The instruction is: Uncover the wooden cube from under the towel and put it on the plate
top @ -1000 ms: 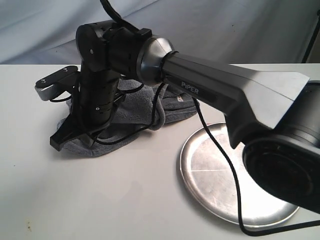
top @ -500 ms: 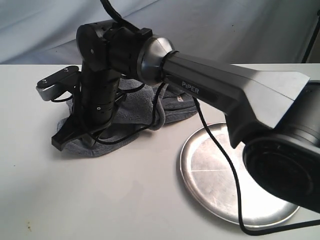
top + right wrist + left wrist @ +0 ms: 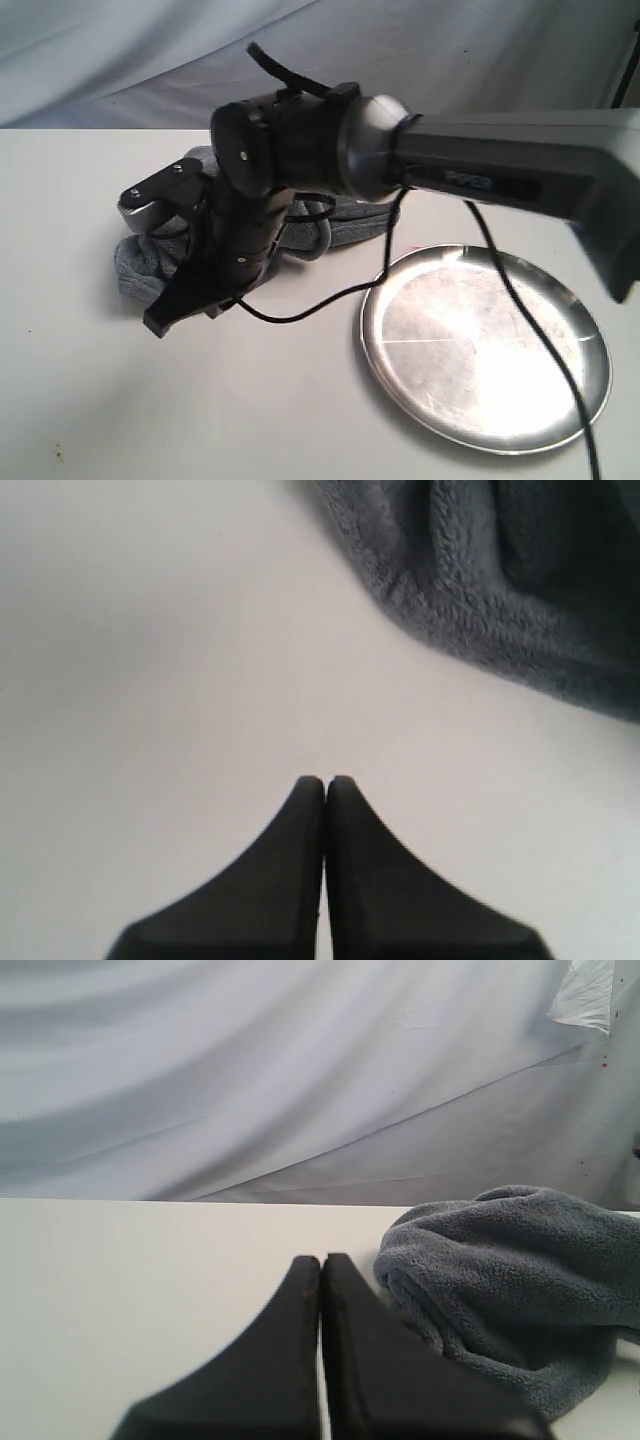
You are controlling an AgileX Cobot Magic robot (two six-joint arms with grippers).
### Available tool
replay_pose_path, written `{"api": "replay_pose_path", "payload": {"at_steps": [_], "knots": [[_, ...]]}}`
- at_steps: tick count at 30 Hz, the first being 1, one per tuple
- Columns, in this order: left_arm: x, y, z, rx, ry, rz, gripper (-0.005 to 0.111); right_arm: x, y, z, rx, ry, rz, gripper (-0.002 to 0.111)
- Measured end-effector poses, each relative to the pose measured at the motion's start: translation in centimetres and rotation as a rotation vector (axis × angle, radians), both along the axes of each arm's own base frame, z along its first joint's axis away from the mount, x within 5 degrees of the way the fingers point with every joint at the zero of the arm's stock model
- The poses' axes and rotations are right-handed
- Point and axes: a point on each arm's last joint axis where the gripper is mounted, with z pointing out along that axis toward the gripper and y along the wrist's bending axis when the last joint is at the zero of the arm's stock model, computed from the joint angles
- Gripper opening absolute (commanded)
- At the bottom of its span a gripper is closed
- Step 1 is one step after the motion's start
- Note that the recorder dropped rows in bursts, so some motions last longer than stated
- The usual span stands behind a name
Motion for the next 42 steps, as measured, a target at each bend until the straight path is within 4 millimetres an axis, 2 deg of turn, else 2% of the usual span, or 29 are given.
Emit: {"api": "replay_pose_path", "payload": {"at_steps": [4,10,14,19,23,31,38,42], "knots": [[0.0,0.0,0.0,0.0,0.0,0.0,0.001,-0.3,-3.5,0.0,0.027,-0.043,-0.079,0.0],[0.0,0.0,0.0,0.0,0.0,0.0,0.001,1.3,-9.3,-0.6,0.056,-0.105,-0.248,0.0],[0.0,0.0,0.0,0.0,0.0,0.0,0.001,3.3,-11.7,-0.4,0.098,-0.155,-0.354,0.0],[0.0,0.0,0.0,0.0,0.0,0.0,0.001,6.0,-13.6,0.5,0.18,-0.23,-0.462,0.0],[0.0,0.0,0.0,0.0,0.0,0.0,0.001,8.4,-13.5,1.5,0.222,-0.268,-0.499,0.0],[0.0,0.0,0.0,0.0,0.0,0.0,0.001,12.4,-11.1,2.5,0.257,-0.279,-0.496,0.0],[0.0,0.0,0.0,0.0,0.0,0.0,0.001,14.1,-8.8,3.2,0.25,-0.246,-0.456,0.0],[0.0,0.0,0.0,0.0,0.0,0.0,0.001,14.4,-5.9,3.1,0.247,-0.218,-0.401,0.0]]}}
